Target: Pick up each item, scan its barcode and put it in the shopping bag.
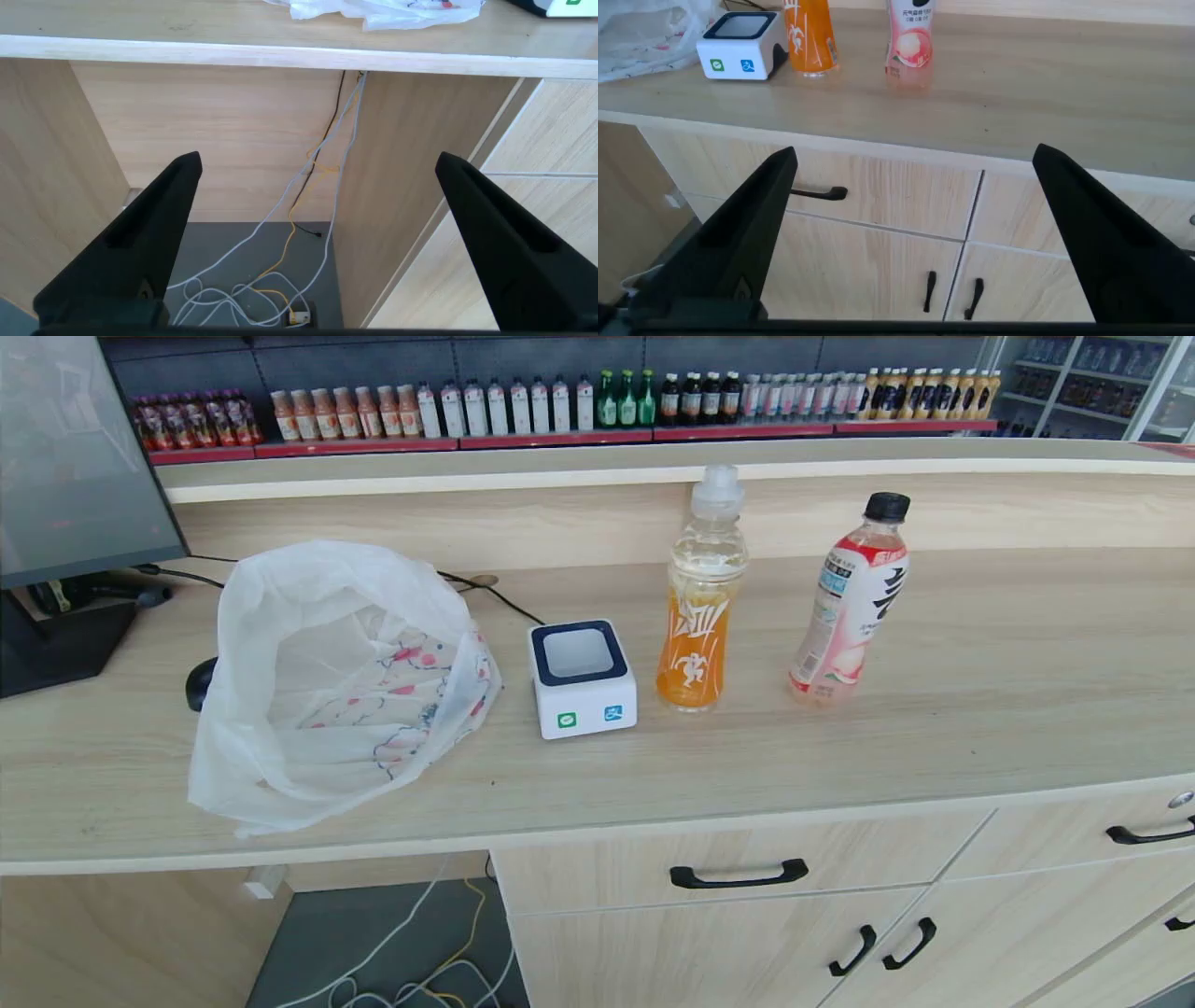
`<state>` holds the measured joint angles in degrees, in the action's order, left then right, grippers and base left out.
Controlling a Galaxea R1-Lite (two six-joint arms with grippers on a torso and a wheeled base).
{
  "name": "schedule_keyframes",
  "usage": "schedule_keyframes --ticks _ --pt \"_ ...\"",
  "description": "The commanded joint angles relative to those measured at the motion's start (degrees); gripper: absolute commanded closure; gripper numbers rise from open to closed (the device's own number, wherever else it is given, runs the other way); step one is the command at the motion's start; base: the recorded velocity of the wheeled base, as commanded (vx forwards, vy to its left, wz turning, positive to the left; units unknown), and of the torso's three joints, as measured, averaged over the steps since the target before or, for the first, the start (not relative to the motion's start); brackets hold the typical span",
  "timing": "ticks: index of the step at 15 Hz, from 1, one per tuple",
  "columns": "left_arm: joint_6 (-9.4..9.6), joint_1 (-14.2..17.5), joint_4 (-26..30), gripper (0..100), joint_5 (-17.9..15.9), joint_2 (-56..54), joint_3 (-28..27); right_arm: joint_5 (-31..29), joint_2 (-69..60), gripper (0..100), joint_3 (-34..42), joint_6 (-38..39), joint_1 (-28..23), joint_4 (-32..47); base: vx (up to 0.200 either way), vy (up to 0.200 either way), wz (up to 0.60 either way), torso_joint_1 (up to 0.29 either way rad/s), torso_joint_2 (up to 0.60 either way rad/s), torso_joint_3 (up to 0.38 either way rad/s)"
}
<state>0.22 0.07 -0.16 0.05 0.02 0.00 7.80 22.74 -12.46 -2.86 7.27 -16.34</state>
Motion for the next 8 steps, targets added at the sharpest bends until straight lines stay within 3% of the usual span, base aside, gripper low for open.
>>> schedule_keyframes --ticks 1,8 --pt "-0.04 0.0 0.0 0 0.0 0.0 0.0 0.1 9.3 0 -1.1 -5.0 2.8 -4.1 0.000 0.000 0.00 0.000 0.00 0.000" --pt "0.04 0.0 0.0 0 0.0 0.0 0.0 -0.2 13.5 0 -4.6 -10.4 3.9 -4.1 0.000 0.000 0.00 0.000 0.00 0.000"
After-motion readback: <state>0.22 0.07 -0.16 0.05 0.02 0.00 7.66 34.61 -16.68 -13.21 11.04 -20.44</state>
